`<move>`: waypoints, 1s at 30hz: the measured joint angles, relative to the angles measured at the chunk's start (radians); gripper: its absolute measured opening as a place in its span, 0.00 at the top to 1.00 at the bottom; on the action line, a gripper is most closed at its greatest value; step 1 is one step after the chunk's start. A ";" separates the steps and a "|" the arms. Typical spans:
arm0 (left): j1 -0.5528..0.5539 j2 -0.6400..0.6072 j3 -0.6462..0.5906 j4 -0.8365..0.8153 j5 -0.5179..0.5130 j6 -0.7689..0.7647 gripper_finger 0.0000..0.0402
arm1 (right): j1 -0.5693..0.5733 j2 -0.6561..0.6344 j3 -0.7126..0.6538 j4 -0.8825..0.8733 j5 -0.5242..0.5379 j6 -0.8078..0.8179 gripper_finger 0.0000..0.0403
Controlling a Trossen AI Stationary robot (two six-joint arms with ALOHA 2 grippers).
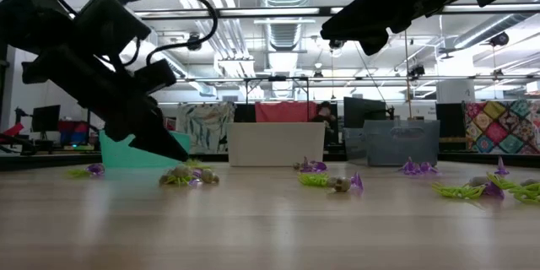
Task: Sort Halloween decoration
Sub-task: Put the green spider toy into the black bin
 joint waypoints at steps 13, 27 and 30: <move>0.000 -0.122 0.001 -0.079 0.109 0.010 0.90 | 0.000 0.000 0.000 0.000 0.000 0.004 0.86; 0.000 0.015 0.000 0.072 0.122 0.044 0.90 | 0.000 0.099 0.000 0.112 0.000 0.001 0.86; 0.000 0.020 0.001 0.114 0.120 0.051 0.87 | 0.000 0.130 0.000 0.136 0.000 0.000 0.86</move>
